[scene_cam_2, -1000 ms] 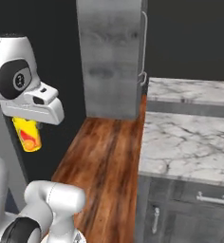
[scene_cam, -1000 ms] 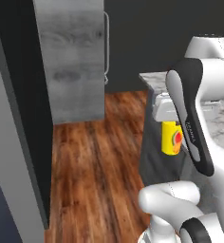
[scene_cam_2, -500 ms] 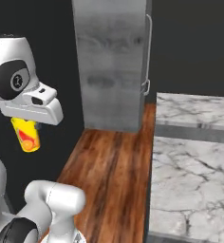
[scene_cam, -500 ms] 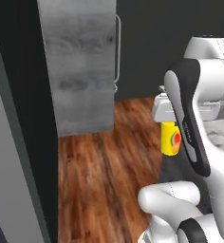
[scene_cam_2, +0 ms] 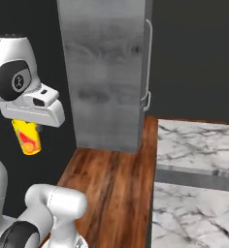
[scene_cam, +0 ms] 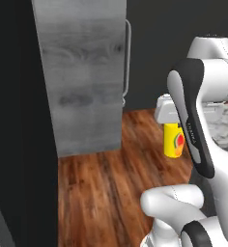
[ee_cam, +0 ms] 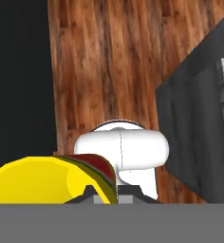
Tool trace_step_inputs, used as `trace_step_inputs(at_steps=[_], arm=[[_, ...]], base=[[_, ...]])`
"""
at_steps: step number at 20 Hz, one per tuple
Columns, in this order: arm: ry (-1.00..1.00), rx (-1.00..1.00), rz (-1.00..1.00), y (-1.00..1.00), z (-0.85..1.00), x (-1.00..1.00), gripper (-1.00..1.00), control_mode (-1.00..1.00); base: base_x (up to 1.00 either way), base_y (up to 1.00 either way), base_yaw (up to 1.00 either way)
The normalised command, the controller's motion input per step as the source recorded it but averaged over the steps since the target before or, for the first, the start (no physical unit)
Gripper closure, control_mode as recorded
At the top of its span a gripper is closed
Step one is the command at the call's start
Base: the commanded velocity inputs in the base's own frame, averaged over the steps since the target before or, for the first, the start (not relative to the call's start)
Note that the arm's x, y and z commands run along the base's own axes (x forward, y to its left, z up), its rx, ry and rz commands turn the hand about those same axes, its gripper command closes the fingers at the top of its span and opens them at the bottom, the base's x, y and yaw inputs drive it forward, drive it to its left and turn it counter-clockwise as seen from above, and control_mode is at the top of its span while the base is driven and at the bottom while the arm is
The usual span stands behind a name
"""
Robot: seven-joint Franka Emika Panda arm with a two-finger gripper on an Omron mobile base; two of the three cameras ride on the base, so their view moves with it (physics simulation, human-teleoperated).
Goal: There is a tray on the dining counter. Grab the cup, mug, and pitcher and place them on the tray. The pitcher may be placed next to the tray if it cannot fit the tray.
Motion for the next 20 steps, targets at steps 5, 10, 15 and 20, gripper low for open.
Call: trace_step_inputs(at_steps=[5,10,15,20], arm=[[0.0,0.0,0.0,0.0,0.0,0.0,1.0,1.0],[0.0,0.0,0.0,0.0,0.0,0.0,1.0,1.0],[0.0,0.0,0.0,0.0,0.0,0.0,1.0,1.0],[0.0,0.0,0.0,0.0,0.0,0.0,1.0,1.0]], base=[[1.0,0.0,-0.02],[1.0,0.03,-0.04],[1.0,0.12,-0.07],[0.82,0.17,-0.24]])
